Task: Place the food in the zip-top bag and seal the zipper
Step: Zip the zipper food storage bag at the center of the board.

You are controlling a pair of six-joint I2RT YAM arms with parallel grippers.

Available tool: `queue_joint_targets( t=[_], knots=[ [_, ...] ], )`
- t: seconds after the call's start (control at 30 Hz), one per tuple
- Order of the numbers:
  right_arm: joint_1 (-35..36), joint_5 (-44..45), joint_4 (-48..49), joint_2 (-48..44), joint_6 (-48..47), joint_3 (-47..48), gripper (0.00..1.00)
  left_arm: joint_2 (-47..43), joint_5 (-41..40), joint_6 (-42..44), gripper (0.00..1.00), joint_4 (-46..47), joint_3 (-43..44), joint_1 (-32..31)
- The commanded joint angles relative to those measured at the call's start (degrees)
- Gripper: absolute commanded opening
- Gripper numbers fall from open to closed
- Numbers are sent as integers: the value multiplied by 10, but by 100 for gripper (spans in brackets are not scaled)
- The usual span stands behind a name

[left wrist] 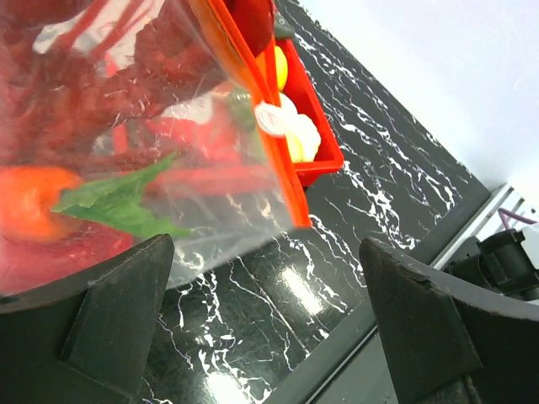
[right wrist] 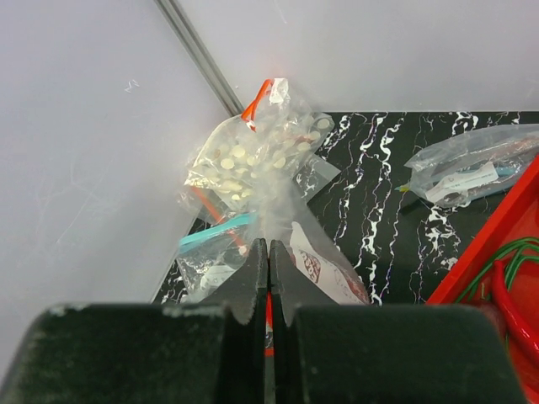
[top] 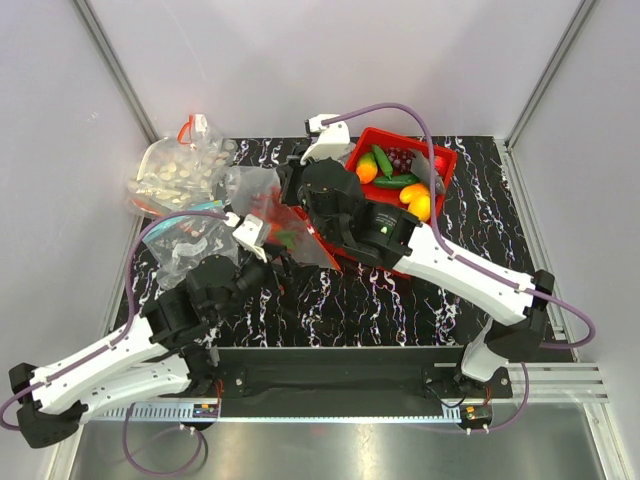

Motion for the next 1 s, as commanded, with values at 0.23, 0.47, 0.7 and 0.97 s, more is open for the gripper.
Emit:
queue_joint_targets(
  t=[0.23,0.47,0.7,0.97],
  knots=[
    [20,51,28,26,2,69,0,43,-61,-5,99,16,53,-4],
    [33,127,-108,68,63,166,0,84,-116,-27,99,-16,82,-4],
    [39,174,-144,74,84,169,0,70,-106,-50,99,-6,83,-10],
    [39,265,-180,113,43,206,0,-39,-108,-85,99,-12,14,-17]
  ],
)
